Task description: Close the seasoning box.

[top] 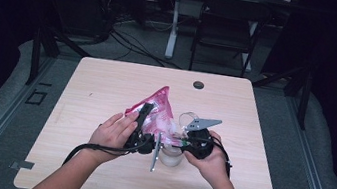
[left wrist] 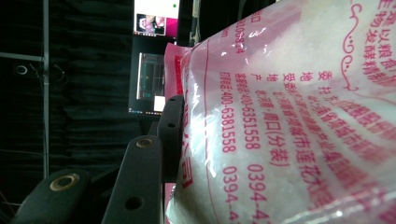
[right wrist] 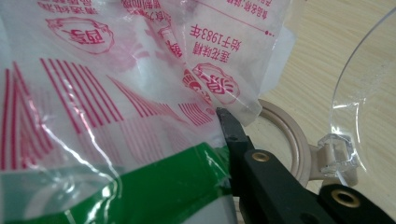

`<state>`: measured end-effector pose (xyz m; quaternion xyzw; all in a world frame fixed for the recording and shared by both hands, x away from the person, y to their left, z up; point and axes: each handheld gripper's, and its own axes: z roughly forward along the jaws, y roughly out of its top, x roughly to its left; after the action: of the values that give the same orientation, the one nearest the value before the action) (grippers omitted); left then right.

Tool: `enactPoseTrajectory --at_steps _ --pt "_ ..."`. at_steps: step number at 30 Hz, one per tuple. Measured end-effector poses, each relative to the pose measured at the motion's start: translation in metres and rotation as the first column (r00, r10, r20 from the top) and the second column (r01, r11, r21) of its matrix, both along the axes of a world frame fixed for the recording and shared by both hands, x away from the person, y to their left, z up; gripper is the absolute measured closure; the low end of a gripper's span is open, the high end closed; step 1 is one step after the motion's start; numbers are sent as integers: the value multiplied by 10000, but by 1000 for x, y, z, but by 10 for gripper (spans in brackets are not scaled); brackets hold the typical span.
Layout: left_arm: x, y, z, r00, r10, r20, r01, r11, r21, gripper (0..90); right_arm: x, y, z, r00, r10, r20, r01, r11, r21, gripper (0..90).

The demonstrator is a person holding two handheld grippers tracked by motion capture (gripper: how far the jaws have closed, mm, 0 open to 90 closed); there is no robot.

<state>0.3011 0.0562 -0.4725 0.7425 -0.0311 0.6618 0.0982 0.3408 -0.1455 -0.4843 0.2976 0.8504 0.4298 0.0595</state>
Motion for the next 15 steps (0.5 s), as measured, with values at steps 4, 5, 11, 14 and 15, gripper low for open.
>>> enactPoseTrajectory --at_steps 4,5,11,14,15 --pt "0 -1 1 10000 4 -18 -4 9999 123 642 0 -1 0 10000 27 -32 -27 10000 -44 900" --pt "0 -1 1 10000 -27 -25 27 9999 134 642 0 -1 0 10000 30 -8 -30 10000 -37 900" --pt "1 -2 2 9999 -135 23 134 9996 250 642 1 -2 0 10000 22 -50 -22 10000 -48 900" --pt "1 -3 2 9999 -124 -30 124 9995 278 642 1 -2 0 10000 29 -77 -29 10000 -80 900" --pt "1 -3 2 10000 -73 -18 73 9993 364 642 1 -2 0 10000 23 -81 -24 10000 -85 900"
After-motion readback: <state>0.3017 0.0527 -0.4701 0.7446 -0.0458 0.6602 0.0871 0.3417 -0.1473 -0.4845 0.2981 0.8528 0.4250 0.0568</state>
